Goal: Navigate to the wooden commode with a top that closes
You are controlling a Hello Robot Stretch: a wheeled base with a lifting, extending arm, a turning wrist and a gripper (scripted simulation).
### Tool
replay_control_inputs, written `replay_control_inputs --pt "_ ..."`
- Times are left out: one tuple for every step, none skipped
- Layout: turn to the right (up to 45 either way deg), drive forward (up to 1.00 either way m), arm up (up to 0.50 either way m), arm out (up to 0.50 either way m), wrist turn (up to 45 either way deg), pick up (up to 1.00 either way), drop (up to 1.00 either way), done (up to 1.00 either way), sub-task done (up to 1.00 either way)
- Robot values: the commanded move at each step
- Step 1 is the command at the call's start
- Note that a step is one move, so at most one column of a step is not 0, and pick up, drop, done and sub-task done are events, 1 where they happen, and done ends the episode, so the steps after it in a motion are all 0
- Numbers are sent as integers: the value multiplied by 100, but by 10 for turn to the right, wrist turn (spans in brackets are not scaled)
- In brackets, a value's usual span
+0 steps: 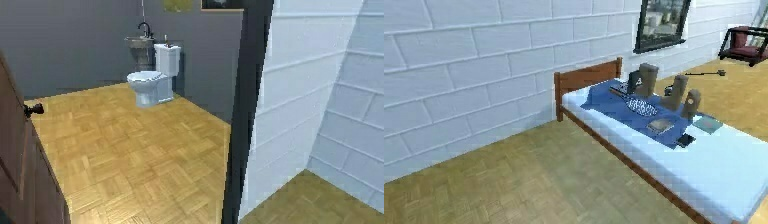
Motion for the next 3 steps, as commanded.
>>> replay_control_inputs --pt "60 0 0 0 0 0 0 0 0" --pt "0 20 0 0 0 0 0 0 0" --pt "-270 0 0 0 0 0 0 0 0"
